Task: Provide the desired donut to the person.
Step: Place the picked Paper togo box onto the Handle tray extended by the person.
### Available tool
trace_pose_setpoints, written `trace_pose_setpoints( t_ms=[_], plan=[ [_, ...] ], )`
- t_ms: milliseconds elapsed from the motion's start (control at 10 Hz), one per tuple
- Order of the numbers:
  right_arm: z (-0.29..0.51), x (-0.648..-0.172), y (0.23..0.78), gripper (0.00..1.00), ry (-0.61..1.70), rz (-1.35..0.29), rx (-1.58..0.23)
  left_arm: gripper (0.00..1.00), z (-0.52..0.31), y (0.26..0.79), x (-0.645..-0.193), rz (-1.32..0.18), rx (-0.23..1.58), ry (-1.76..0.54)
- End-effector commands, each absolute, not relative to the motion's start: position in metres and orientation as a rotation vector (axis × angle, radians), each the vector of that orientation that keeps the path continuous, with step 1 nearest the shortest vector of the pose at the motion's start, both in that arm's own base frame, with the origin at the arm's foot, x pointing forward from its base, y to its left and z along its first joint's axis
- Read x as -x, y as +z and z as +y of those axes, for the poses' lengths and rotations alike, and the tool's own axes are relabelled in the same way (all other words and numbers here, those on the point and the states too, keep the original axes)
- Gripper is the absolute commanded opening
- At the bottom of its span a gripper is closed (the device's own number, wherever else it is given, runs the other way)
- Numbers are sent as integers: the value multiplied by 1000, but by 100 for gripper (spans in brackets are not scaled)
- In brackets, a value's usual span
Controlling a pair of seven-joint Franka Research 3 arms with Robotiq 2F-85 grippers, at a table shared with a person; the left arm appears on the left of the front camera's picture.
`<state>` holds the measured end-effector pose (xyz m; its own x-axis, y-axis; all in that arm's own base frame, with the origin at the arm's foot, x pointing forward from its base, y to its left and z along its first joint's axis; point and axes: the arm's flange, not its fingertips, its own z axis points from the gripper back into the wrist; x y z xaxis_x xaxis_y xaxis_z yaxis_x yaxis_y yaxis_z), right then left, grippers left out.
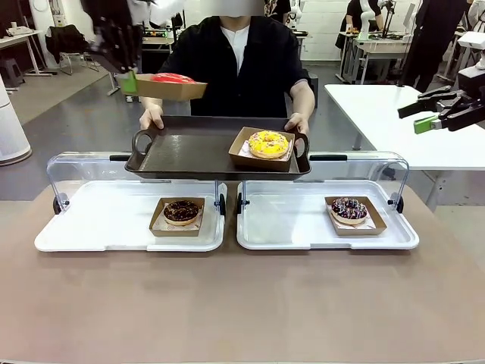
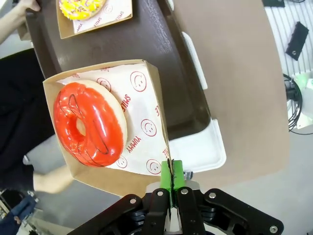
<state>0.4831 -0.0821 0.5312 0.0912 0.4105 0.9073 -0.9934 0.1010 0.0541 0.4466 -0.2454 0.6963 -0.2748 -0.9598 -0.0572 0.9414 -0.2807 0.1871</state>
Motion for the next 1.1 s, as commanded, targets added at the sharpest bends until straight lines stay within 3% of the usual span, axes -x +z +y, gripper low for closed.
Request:
trace_pose_setpoints(
  t_ms=[0,1000],
  plan=[
    [-81,-482,532,100,1264,-879,-871,1,-254,695,-468,-99,-181,-1802],
    [-81,-482,532,100,1264,-879,-871,1,-257,622,-498,-20,-14,-1724]
  ],
)
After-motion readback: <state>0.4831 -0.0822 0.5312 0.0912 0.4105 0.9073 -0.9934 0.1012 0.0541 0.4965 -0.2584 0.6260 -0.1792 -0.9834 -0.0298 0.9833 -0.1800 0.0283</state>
